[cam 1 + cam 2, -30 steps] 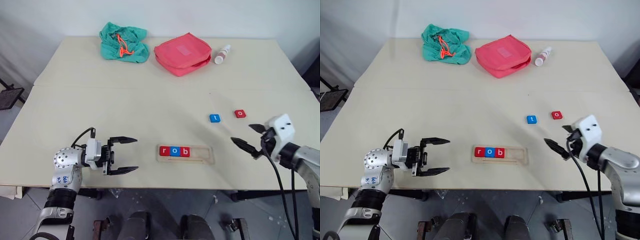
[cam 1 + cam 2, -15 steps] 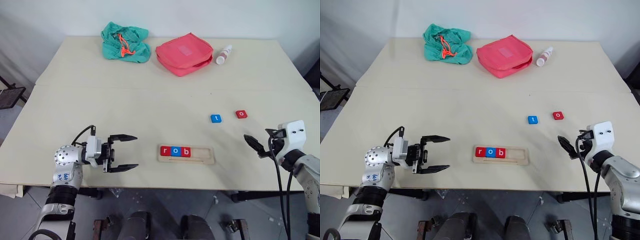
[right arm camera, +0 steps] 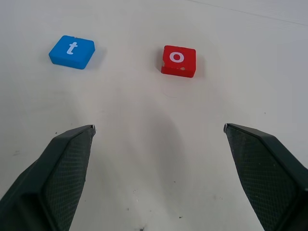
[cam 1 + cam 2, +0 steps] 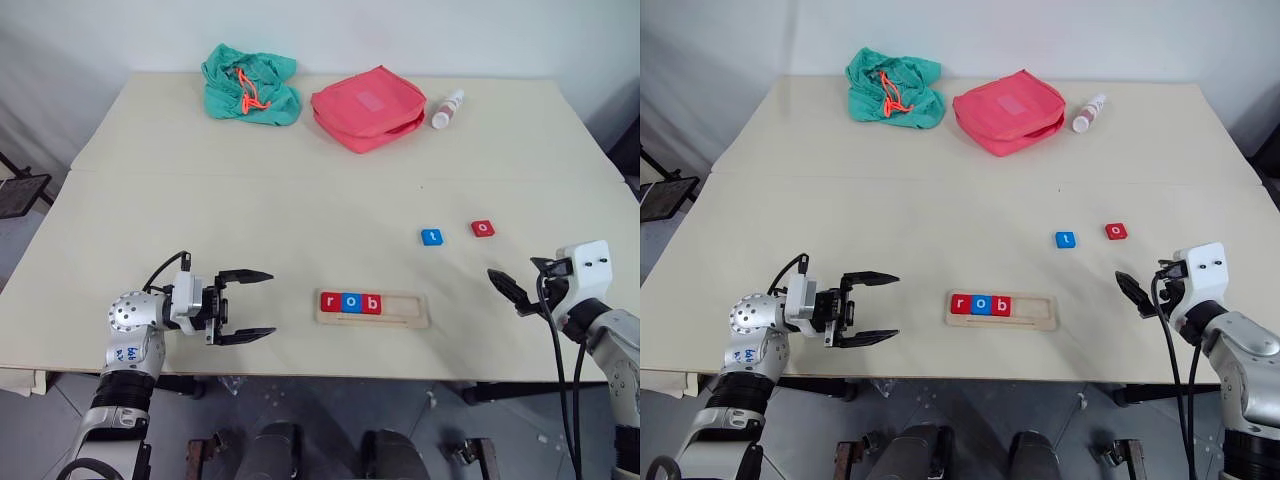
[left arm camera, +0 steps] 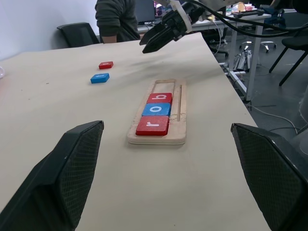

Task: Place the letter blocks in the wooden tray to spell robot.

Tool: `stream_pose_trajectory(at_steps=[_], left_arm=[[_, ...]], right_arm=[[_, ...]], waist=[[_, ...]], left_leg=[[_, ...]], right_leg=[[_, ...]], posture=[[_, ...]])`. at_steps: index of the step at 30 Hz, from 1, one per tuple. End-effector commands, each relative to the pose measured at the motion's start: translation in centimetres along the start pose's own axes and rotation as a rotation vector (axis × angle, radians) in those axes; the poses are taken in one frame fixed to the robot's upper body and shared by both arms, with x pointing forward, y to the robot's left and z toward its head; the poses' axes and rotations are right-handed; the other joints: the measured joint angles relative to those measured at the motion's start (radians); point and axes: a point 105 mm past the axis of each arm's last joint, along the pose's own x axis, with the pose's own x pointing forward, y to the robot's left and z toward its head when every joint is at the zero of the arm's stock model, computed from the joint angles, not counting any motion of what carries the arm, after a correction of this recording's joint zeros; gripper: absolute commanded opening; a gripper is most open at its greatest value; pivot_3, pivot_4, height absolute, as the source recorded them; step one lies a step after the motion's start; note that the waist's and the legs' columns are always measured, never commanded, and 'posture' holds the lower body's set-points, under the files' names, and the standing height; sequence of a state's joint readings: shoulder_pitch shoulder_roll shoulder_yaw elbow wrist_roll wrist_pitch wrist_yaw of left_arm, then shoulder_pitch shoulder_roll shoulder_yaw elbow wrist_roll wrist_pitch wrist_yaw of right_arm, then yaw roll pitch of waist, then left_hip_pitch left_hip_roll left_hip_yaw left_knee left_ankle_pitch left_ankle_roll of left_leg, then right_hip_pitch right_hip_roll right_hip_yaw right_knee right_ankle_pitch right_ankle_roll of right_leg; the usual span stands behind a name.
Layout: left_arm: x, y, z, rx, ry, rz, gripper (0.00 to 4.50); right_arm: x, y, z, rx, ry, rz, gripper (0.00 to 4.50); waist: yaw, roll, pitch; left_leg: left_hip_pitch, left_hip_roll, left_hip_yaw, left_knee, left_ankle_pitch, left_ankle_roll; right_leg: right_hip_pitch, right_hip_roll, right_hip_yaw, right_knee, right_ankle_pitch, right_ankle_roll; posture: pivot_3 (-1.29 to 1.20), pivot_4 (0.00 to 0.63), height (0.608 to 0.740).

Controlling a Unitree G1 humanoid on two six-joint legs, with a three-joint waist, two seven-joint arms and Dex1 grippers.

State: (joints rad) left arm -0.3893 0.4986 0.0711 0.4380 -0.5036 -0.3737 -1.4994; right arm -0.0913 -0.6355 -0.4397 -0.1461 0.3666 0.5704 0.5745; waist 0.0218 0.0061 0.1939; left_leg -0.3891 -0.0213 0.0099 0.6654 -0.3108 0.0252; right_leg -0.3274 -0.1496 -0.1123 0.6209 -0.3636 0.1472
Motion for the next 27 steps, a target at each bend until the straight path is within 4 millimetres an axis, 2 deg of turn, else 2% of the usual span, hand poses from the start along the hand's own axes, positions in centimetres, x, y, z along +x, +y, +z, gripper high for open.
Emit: stream_pose_trajectory(at_steps=[1, 10, 15, 20, 26, 27], left_arm=[[-0.4, 0.4, 0.8, 0.046, -0.001, -0.005, 4.5], [-0.1, 0.3, 0.9, 0.053, -0.008, -0.002, 4.5], [-0.2, -0.4, 0.9, 0.052, -0.011, 0.021, 4.5], [-0.5, -0.8, 1.0, 0.05, -0.003, 0.04, 4.5], [-0.8, -1.4, 1.1, 0.05, 0.007, 0.067, 4.5], [-0.8, -1.4, 1.1, 0.05, 0.008, 0.07, 4.5]], right_arm=[[-0.2, -0.5, 1.3, -0.012, -0.037, -0.018, 4.48], [4.0, -1.1, 3.1, -0.004, -0.056, 0.002, 4.48], [8.1, -1.5, 3.9, -0.016, -0.041, 0.004, 4.48], [9.9, -2.0, 3.5, -0.012, -0.017, -0.012, 4.48], [11.3, -1.4, 2.3, -0.011, 0.04, -0.001, 4.48], [11.3, -1.4, 2.1, -0.01, 0.042, -0.001, 4.31]], waist=[[0.0, 0.0, 0.0], [-0.015, 0.0, 0.0], [-0.028, 0.0, 0.0], [-0.025, 0.0, 0.0], [-0.031, 0.0, 0.0], [-0.032, 0.0, 0.0]], left_leg=[[0.0, 0.0, 0.0, 0.0, 0.0, 0.0], [0.001, 0.0, 0.001, -0.001, 0.0, 0.0], [0.0, 0.0, 0.001, 0.0, 0.0, 0.0], [0.0, 0.0, -0.001, -0.002, 0.0, 0.0], [0.0, 0.0, 0.0, -0.002, 0.0, 0.0], [0.0, 0.001, 0.0, -0.002, 0.0, 0.0]], right_leg=[[0.0, 0.0, 0.0, 0.0, 0.0, 0.0], [0.0, 0.0, 0.0, 0.001, 0.0, 0.0], [-0.001, 0.0, 0.0, 0.001, 0.0, 0.0], [-0.001, 0.0, -0.001, 0.001, 0.0, 0.0], [-0.001, 0.0, -0.001, 0.001, 0.0, 0.0], [-0.001, 0.0, -0.001, 0.001, 0.0, 0.0]], posture=[[0.0, 0.15, 0.74], [0.0, 0.15, 0.74], [0.0, 0.15, 0.74], [0.0, 0.15, 0.74], [0.0, 0.15, 0.74], [0.0, 0.15, 0.74]])
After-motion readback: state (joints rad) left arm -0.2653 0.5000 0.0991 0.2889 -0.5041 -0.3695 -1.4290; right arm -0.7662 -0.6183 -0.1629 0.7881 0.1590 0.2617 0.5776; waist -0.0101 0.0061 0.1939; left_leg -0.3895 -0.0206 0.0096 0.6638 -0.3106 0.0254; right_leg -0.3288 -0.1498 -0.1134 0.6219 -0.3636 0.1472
